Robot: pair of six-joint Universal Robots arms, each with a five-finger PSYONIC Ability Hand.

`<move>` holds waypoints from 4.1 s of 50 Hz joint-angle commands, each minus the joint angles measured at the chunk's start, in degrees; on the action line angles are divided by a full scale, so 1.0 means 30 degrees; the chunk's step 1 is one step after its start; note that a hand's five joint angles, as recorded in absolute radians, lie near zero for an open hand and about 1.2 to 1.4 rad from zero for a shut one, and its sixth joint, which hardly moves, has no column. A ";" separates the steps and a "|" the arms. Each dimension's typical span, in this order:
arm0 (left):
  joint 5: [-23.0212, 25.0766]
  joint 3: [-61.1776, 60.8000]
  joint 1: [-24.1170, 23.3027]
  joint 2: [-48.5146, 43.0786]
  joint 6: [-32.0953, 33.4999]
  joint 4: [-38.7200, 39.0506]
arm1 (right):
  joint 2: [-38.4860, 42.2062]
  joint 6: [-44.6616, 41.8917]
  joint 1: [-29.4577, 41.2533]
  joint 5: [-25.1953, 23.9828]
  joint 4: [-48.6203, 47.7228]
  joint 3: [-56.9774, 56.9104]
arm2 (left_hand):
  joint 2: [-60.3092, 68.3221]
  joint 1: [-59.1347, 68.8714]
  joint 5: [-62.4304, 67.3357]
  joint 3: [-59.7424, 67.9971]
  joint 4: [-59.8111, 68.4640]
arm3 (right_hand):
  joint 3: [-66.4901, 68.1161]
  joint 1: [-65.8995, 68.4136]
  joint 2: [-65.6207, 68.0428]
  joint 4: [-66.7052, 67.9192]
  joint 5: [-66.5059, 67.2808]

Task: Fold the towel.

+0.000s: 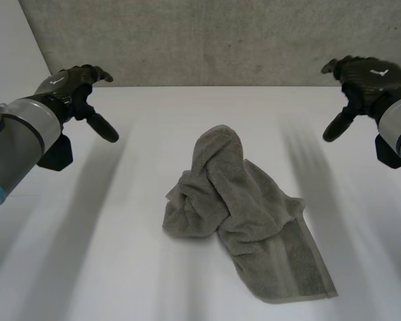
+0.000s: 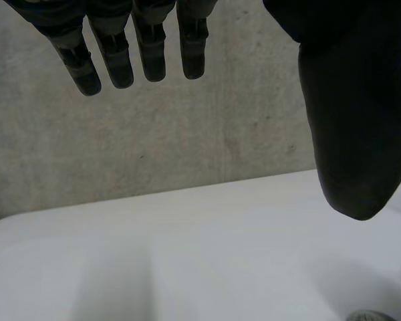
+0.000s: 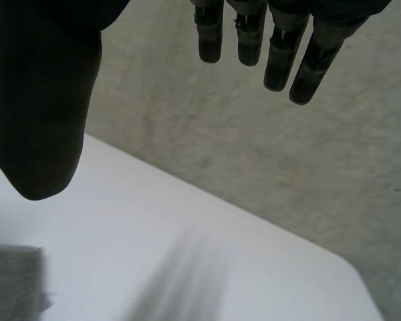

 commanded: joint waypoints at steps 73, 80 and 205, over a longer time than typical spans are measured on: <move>0.6912 0.0463 -0.2311 -0.8112 0.4695 0.7473 | 0.5158 -0.5941 0.2494 -0.6234 0.3615 0.0267 | -0.0799 -0.1748 -0.0440 -0.0800 -0.1072 | -0.0971 2.2249 2.1875 -0.1481 2.2175; 0.6766 0.0698 -0.2311 -0.9605 0.4695 0.7444 | 0.3082 -0.6117 0.1384 -0.6380 0.0661 0.4217 | -0.0744 -0.1693 -0.0384 -0.0800 -0.1072 | -0.0971 2.2249 2.1875 -0.1481 2.2175; 0.6824 -0.6278 -0.1722 -0.2368 0.6043 0.5075 | 0.4505 -0.1986 0.0413 -0.9481 0.2200 0.1945 | 0.0098 -0.0851 0.0457 -0.0800 -0.1072 | -0.0971 0.2922 0.2549 -0.1481 0.2848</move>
